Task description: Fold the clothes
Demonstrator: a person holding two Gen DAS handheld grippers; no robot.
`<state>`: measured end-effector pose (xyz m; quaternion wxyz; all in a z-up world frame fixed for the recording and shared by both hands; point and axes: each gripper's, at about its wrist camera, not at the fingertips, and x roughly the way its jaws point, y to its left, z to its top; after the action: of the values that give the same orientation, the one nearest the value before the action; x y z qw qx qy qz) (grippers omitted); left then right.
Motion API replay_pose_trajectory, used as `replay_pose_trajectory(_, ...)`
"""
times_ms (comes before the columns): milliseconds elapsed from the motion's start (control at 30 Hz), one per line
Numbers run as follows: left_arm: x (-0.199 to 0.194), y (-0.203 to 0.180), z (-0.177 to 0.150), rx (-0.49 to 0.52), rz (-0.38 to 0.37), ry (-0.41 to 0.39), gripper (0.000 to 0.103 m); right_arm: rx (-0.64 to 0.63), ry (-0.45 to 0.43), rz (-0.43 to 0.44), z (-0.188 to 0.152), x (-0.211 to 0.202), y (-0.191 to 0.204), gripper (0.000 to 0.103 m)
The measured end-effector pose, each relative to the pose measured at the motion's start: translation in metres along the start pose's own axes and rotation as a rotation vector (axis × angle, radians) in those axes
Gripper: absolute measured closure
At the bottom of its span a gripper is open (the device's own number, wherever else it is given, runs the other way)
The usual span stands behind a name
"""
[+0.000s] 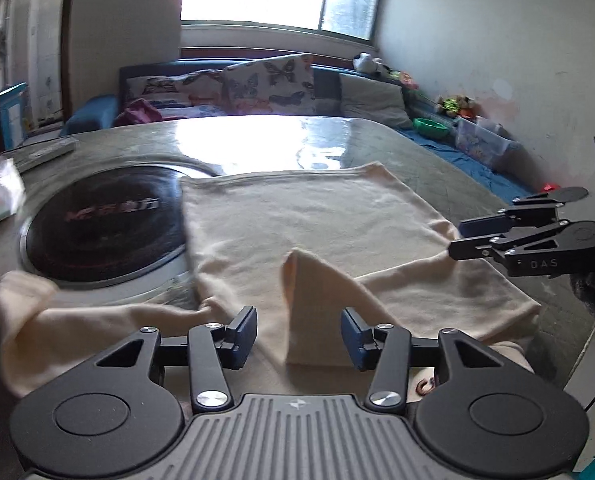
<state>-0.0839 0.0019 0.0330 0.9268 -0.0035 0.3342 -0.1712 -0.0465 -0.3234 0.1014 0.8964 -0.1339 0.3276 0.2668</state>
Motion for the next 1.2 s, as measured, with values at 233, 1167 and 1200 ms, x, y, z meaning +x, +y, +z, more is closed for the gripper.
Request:
replay_pose_trajectory(233,-0.01,-0.001,-0.002,-0.049,-0.02,0.066,0.097,-0.022,0.008,-0.003,-0.001,0.006,0.003,0.067)
replay_pose_trajectory(1167,-0.016,0.012,-0.002,-0.025,0.052,-0.04,0.087,-0.067,0.008,0.073,-0.008,-0.008,0.03,0.067)
replay_pose_trajectory(1200,-0.02,0.018,-0.002,-0.028,0.101,-0.054,0.087,-0.077,0.018,0.094,-0.01,-0.008,0.033,0.067)
